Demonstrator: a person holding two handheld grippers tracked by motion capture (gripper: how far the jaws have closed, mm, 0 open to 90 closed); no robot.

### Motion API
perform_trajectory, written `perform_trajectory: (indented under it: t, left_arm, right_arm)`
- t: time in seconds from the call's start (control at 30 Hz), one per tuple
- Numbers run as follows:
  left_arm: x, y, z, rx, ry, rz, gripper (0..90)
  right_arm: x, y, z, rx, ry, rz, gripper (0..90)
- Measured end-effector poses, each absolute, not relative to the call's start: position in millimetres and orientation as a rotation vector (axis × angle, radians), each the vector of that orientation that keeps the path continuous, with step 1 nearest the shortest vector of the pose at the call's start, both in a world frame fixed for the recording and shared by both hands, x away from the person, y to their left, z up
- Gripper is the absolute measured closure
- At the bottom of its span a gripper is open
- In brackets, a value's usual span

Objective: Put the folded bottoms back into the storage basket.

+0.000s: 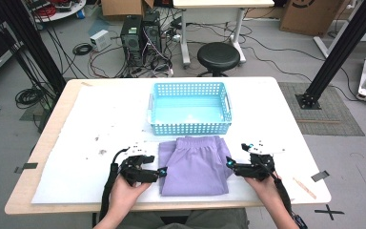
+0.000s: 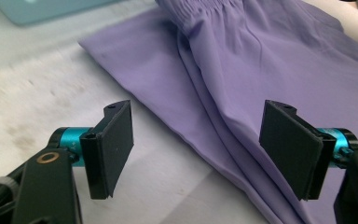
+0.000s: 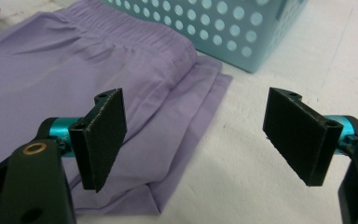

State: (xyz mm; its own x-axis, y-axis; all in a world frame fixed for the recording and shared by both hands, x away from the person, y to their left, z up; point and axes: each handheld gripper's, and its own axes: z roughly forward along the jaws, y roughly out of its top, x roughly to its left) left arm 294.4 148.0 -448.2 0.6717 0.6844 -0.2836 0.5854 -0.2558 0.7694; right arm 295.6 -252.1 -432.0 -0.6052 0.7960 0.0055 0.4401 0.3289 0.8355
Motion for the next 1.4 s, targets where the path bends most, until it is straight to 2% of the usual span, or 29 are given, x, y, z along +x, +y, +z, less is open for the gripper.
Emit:
perform_trajectory:
  t: [0.33,0.57,0.8,1.17,1.4]
  left_arm:
    - [299,140,-453,1.945,0.984,0.061,25.9]
    - [299,135,-453,1.951,0.982,0.071,25.9]
    - [299,132,-453,1.95,0.991,0.086,27.7]
    - [301,125,-453,1.961,1.014,0.124,44.4]
    - [300,122,-452,1.969,1.029,0.165,52.1]
  right_arm:
    - [302,-251,-441,1.304,2.28,1.191,20.2]
    - [306,-237,-449,1.414,2.347,1.15,17.6]
    - [306,-230,-449,1.389,2.384,1.182,17.2]
    - [304,-220,-450,1.344,2.39,1.145,18.5]
    - [304,-216,-449,1.327,2.383,1.13,27.7]
